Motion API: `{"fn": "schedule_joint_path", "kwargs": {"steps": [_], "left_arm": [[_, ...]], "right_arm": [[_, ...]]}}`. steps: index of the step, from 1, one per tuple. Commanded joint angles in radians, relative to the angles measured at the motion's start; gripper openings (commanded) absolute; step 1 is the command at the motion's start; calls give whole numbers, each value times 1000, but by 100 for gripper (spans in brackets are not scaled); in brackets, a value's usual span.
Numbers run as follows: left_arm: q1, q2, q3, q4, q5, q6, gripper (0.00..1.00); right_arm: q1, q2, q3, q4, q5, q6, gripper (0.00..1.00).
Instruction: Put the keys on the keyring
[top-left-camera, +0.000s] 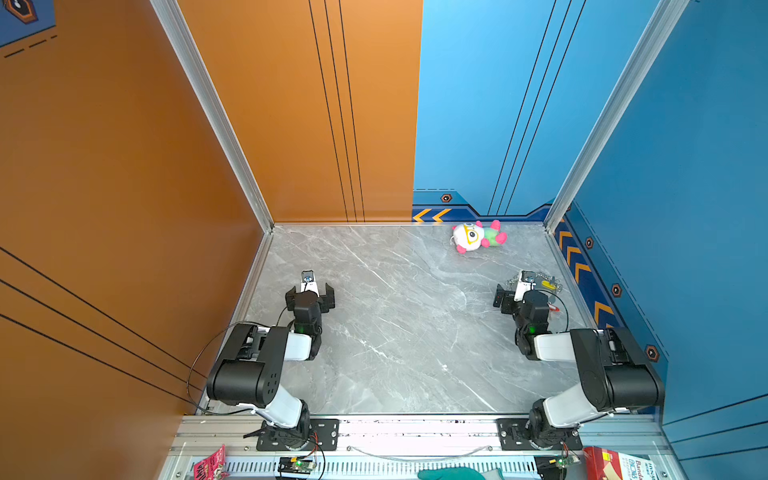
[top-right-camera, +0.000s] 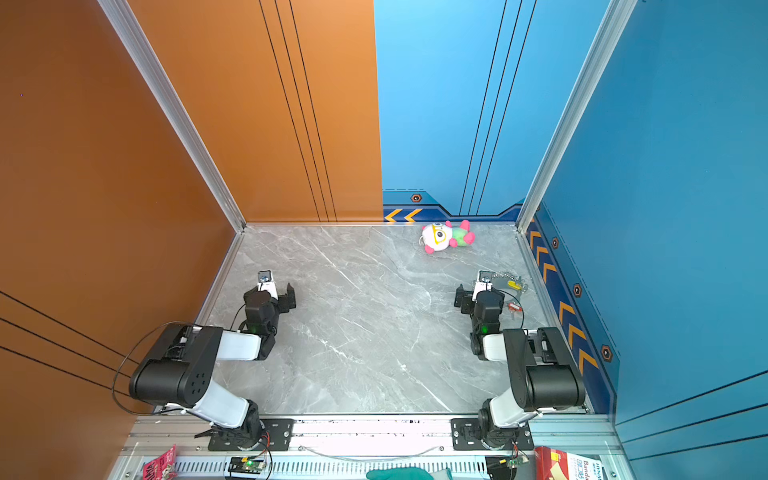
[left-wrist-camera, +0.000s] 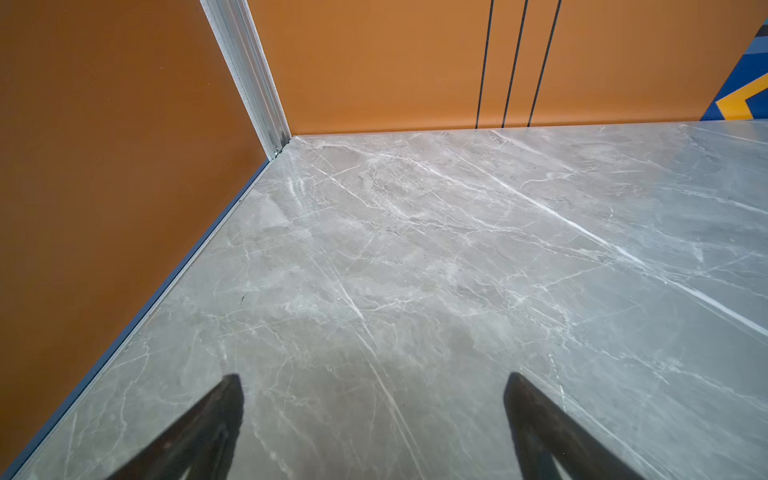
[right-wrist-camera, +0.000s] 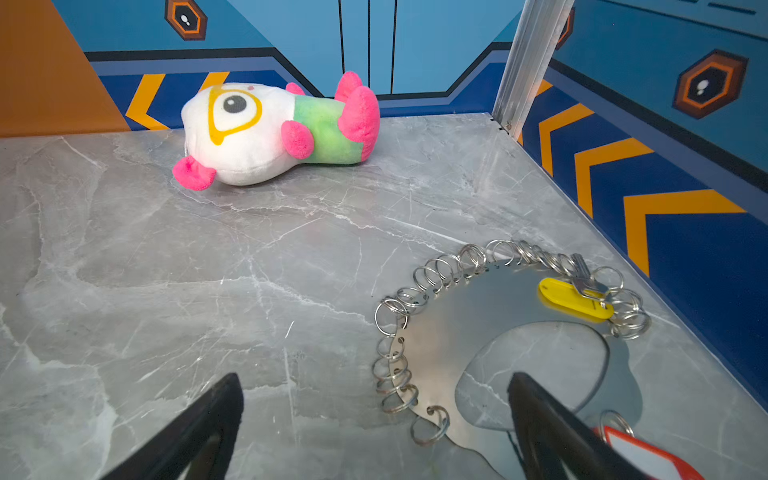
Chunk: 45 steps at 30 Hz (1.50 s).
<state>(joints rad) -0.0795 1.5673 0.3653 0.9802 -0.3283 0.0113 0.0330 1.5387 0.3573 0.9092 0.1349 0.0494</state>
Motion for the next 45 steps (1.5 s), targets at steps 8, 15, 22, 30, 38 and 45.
{"fn": "schedule_joint_path", "kwargs": {"steps": [8,15,22,30,38,45], "left_arm": [[-3,7,-12,17,15,10,98],[1,9,-10,17,15,7,98],[6,7,-9,11,16,-1,98],[27,3,-11,5,27,-25,98],[-30,-119,-97,57,47,45,98],[-221,-328,-126,42,-145,182,98]], "right_arm": [[4,8,17,-3,20,8,100],[4,7,17,-4,20,8,100],[4,8,17,-4,20,9,100],[4,6,16,-3,21,9,100],[33,-30,-86,156,-102,-72,100],[80,-377,-50,-167,-79,-102,100]]}}
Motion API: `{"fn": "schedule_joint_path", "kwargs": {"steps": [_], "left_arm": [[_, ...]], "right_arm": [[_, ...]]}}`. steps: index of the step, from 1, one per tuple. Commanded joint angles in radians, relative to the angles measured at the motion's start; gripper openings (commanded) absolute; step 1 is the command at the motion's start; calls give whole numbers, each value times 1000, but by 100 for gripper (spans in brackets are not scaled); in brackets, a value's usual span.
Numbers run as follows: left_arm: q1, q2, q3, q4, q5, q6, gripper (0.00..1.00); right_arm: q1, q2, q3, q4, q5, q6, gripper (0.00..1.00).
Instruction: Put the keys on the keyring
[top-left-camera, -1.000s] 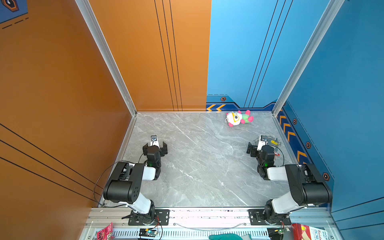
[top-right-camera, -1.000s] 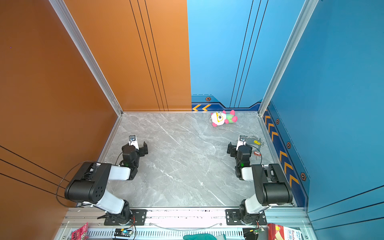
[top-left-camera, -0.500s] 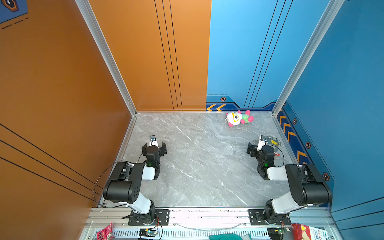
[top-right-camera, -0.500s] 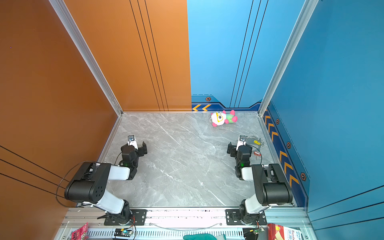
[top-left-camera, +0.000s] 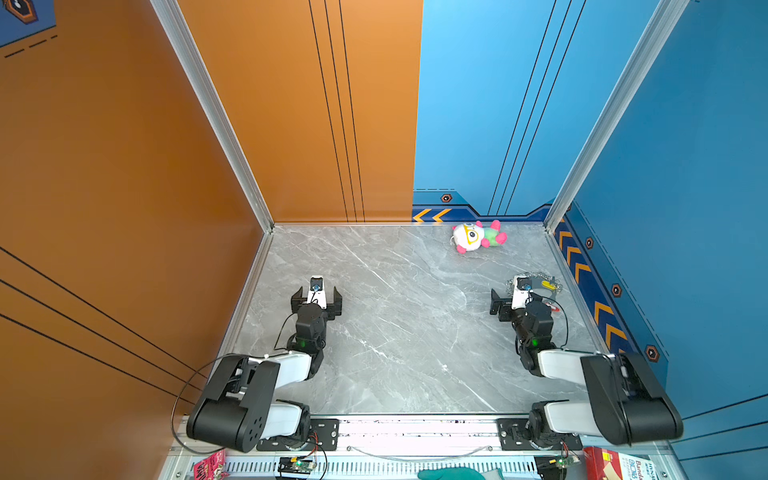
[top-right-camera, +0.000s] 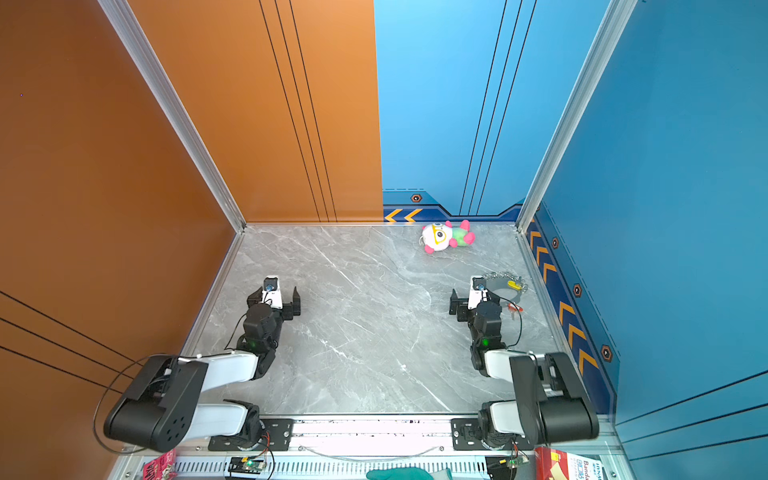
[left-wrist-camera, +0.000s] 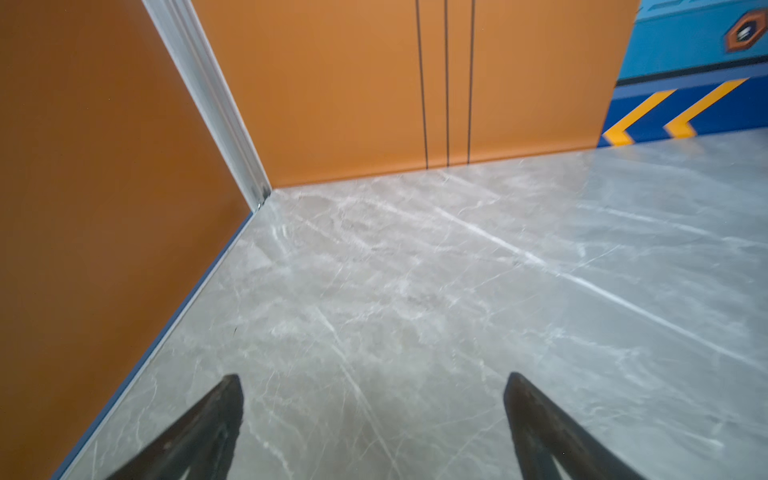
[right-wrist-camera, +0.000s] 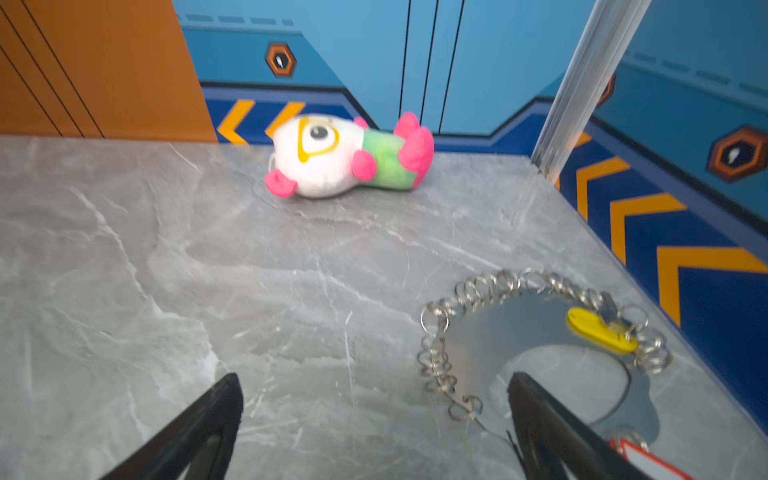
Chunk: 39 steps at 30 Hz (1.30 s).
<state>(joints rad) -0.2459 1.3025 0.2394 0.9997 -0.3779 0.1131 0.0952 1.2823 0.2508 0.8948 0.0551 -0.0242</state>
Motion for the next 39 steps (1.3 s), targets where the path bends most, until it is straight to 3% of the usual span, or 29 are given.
{"fn": "schedule_joint_path", "kwargs": {"steps": [1,4,8,12,15,17,21,25,39], "left_arm": [[-80,-97,12,4,-111,66,98],[-119,-189,107,-213,-159,-49,98],[-114,-223,266,-586,-232,-312,98],[-114,-241,326,-794,-218,-460,98],[-97,-283,325,-926,-264,-641,98],[-58,-315,317,-988,-204,-706,98],[-8,-339,299,-962,-7,-673,98],[-24,-297,336,-984,85,-626,98],[-62,-246,336,-1006,123,-588,98]], "right_arm": [[24,-176,94,-233,-8,-21,100],[30,-265,235,-475,29,45,100],[8,-280,399,-695,74,224,100],[-80,-266,504,-944,82,514,100],[-210,-182,536,-972,-133,545,100],[-246,-77,624,-1117,-97,545,100],[-270,140,762,-1296,-88,520,100],[-262,286,824,-1340,-107,529,100],[-208,574,996,-1393,-144,490,100]]}}
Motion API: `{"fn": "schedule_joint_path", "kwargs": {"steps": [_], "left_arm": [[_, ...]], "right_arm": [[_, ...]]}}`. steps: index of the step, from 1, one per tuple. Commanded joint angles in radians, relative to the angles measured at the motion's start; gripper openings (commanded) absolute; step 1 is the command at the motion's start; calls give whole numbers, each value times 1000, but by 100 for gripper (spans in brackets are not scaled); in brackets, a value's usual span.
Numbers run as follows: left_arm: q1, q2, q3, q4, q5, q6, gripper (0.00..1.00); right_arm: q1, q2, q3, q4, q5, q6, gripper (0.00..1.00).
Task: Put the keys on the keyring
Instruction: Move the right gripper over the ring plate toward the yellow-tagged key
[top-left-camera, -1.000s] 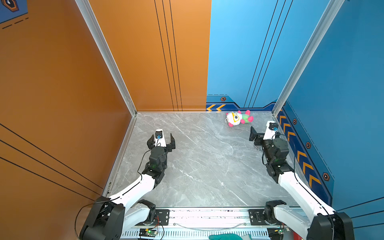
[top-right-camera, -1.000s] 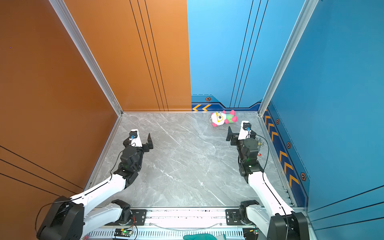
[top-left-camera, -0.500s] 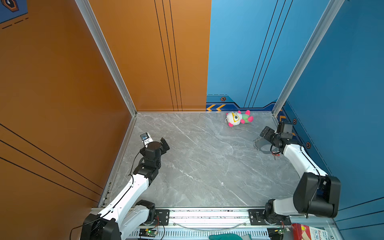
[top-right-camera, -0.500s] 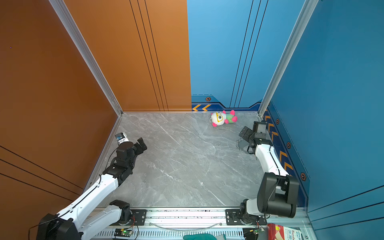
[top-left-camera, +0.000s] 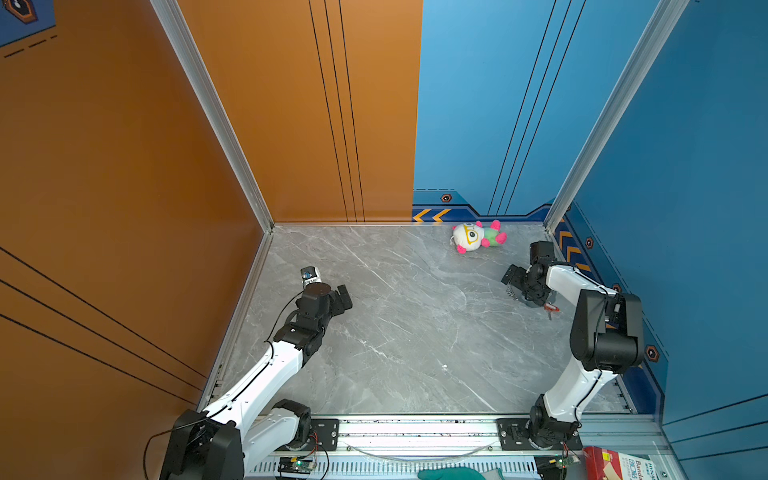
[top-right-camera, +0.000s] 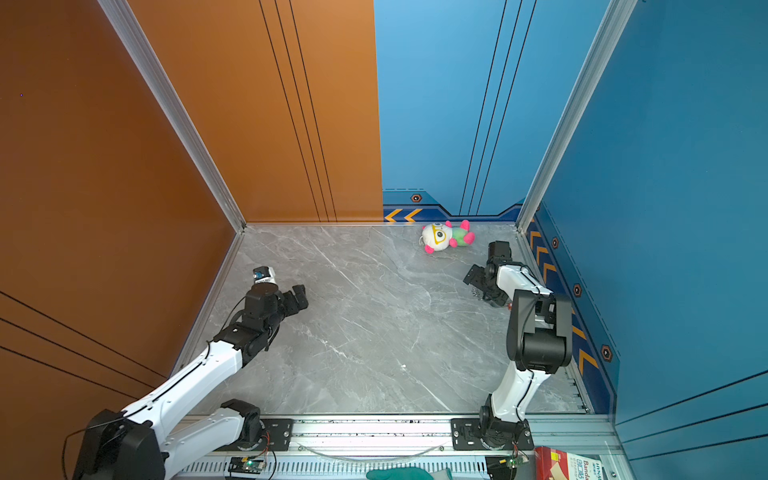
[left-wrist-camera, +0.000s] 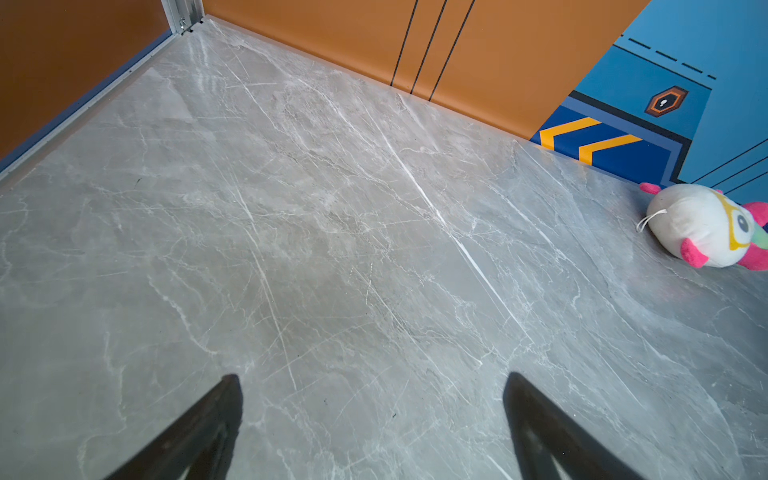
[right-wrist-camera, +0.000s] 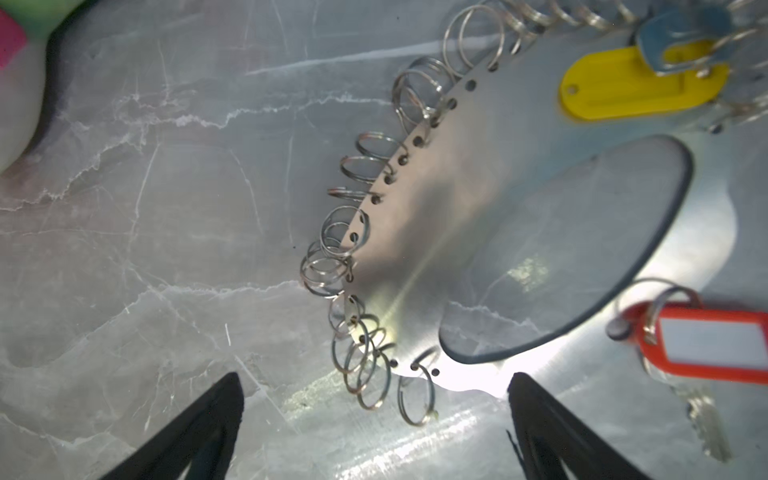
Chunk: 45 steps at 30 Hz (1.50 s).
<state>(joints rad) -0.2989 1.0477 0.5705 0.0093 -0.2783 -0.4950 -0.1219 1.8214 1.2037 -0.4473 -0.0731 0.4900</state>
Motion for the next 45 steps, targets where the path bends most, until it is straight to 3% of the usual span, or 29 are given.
{"fn": "schedule_joint_path", "kwargs": {"steps": [1,14,22,35,45], "left_arm": [[-9,8,4,-16,23,21,98],[-24,-6,0,-21,11,23,98],[-25,-19,-3,-34,-5,22,98],[-25,-51,-16,-62,-34,6,98],[-23,-116,-56,-91,-60,-9,98]], "right_arm": [[11,46,54,-55,-19,-27,100],[29,146,121,-99,-23,-31,100],[117,178,134,-114,-59,-41,100],[438,192,168,-119,-67,40,100],[714,239,289,-147,-85,104,100]]}}
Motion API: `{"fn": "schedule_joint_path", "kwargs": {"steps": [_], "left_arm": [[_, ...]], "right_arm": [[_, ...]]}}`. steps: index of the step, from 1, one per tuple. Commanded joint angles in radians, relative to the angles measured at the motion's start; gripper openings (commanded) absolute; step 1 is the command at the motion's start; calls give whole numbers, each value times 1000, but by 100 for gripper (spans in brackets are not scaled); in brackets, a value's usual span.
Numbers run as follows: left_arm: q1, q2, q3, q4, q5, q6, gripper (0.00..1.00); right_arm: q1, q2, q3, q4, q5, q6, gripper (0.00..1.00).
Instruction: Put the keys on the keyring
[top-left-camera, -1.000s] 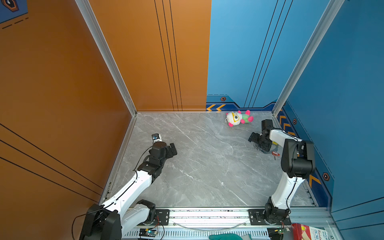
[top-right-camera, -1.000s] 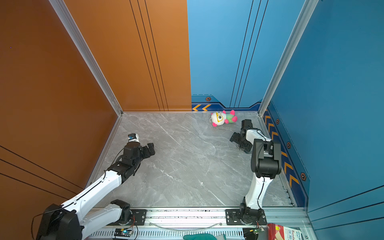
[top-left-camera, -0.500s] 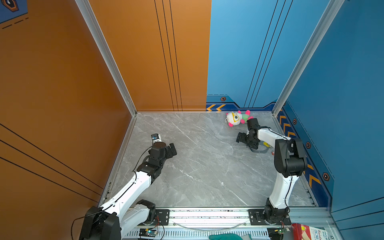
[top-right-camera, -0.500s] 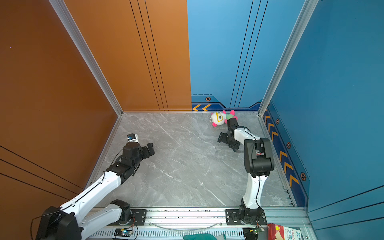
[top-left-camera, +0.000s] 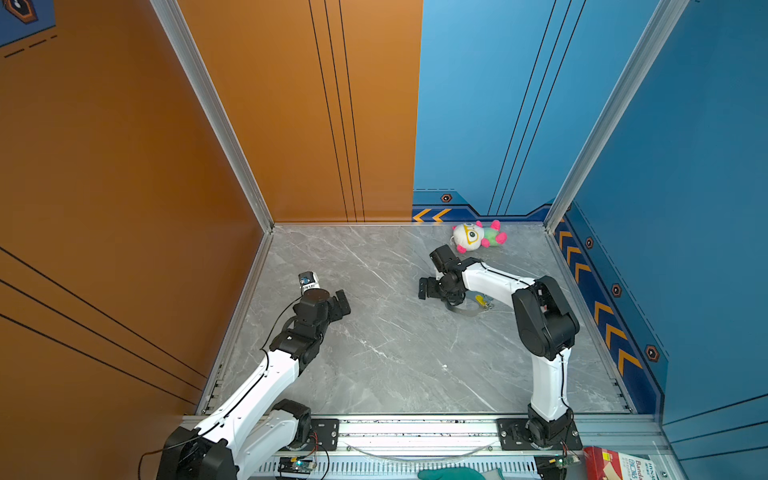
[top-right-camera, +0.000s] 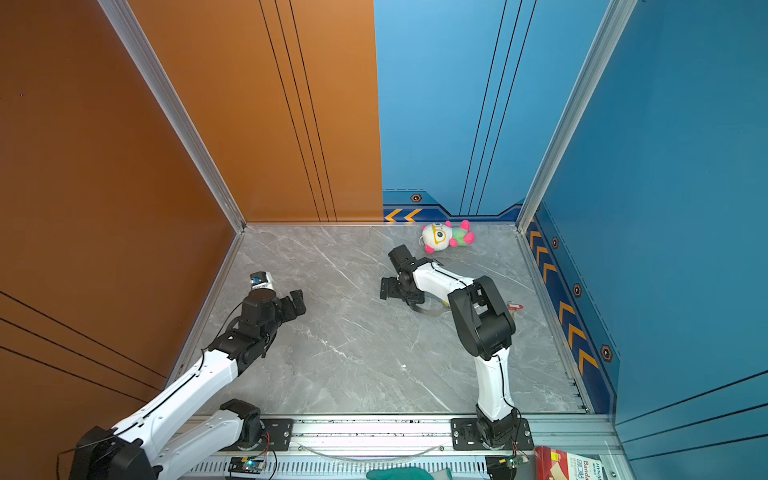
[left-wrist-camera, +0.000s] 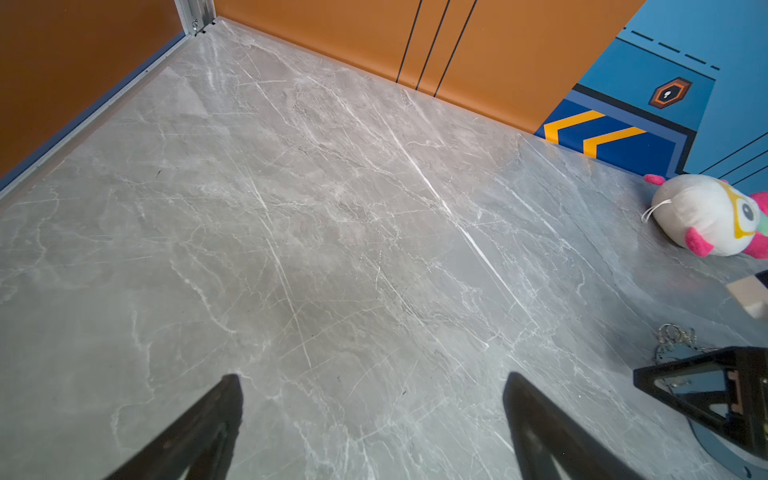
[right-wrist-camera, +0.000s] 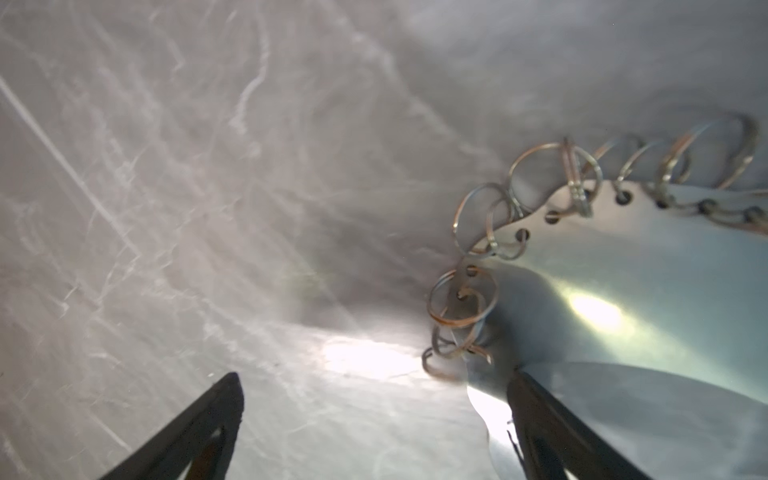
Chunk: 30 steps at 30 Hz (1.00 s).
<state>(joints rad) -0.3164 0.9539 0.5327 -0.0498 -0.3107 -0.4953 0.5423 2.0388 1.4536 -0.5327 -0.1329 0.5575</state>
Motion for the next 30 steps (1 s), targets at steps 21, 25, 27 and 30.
{"fn": "schedule_joint_path", "kwargs": {"steps": [21,25,27,30], "left_arm": [[-265,217,141,-102,107,-99,99],[-334,284,175,-119,70,-98,99],[-349,303,184,-125,57,-100,99],[-359,316,188,-124,56,-108,99]], "right_arm": [[-240,-245,-214,-150,82,-89,63],[-237,-245,-251,-123,67,-72,52],[-234,-258,-274,-107,64,-62,50],[-229,-273,-304,-90,57,-55,48]]}}
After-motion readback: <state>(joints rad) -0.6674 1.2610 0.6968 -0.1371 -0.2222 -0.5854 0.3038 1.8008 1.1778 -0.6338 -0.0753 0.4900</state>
